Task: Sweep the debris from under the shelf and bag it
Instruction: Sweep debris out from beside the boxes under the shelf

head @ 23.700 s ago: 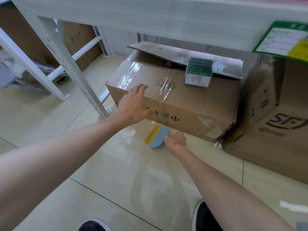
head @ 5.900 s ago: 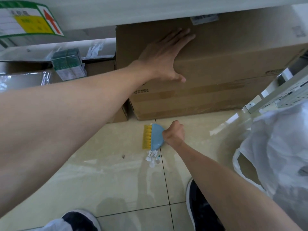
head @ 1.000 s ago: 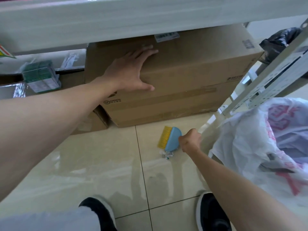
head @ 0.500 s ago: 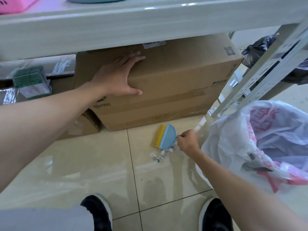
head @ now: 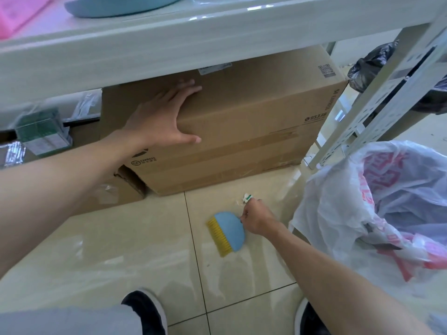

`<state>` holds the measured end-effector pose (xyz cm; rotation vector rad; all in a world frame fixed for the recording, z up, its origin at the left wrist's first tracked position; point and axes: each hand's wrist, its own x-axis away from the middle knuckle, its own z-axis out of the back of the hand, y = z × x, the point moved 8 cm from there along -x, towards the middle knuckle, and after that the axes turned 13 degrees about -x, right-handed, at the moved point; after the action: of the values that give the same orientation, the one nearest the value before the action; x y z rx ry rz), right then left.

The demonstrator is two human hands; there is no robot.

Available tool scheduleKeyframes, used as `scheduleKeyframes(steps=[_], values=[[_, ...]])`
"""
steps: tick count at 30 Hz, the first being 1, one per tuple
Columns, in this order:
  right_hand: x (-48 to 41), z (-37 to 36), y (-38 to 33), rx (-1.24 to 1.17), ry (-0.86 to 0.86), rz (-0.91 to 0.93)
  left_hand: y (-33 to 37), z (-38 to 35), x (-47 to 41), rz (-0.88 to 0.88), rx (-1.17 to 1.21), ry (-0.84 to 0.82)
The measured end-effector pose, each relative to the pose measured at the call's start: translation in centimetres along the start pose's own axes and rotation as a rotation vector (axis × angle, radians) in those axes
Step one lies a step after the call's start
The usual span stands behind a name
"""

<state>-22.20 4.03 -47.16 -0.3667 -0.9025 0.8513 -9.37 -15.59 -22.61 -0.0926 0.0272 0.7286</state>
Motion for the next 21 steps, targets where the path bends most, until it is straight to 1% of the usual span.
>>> scheduleKeyframes(steps=[2, 5, 14, 21], values=[[-0.2, 1.4, 0.6, 0.015, 0.072, -0.024, 0.1, 0.1, 0.0, -0.003, -0.005, 0.0], [-0.6, 3.3, 1.4, 0.034, 0.13, -0.05, 0.0, 0.0, 0.1, 0.001, -0.001, 0.002], [-0.1, 6.4, 1.2, 0.125, 0.221, -0.078, 0.0, 0.2, 0.1, 0.003, -0.001, 0.011], [-0.2, 6.9, 0.9, -0.047, 0.21, -0.092, 0.6, 0.5, 0.1, -0.01, -0.058, 0.001]])
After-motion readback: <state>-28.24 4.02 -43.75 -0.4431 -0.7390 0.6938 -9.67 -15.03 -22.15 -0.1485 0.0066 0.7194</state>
